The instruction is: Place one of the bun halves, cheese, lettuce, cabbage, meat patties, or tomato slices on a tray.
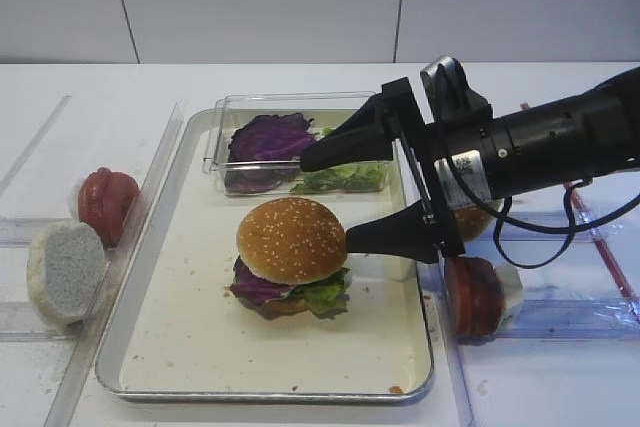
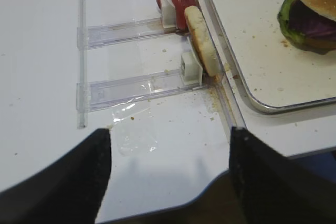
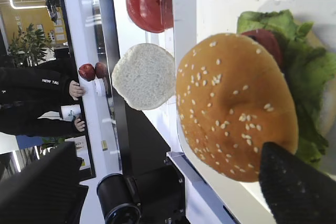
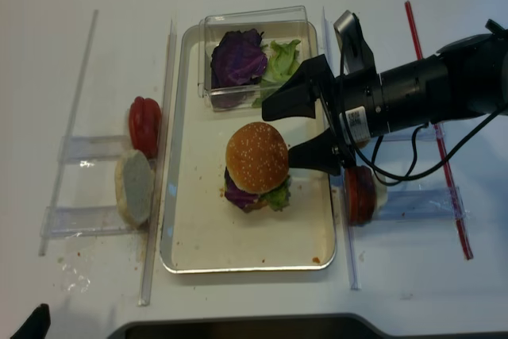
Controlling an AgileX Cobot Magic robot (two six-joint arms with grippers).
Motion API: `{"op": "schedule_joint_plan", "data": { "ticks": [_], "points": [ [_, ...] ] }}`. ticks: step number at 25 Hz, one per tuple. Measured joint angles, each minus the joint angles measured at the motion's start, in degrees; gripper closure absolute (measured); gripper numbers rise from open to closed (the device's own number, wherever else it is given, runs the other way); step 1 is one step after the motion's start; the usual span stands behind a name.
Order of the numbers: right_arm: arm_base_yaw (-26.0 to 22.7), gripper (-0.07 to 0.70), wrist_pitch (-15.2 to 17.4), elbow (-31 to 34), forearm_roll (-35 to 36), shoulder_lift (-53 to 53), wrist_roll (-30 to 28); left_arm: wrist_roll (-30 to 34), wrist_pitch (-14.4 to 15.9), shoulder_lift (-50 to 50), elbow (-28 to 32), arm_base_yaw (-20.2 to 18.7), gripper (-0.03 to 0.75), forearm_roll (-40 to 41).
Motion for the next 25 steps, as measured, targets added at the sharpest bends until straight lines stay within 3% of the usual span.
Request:
{"op": "schedule_joint_plan", "data": {
  "ticks": [15,25],
  "points": [
    [-1.0,-0.060,0.4,-0.1,-2.9,-1.2,2.2,0.0,0.0,0.0,0.0,0.0,0.276,0.0],
    [-1.0,-0.060,1.0,-9.9,-15.6,-3.7,11.4,0.0,0.0,0.0,0.0,0.0,0.276,0.0]
  ]
}}
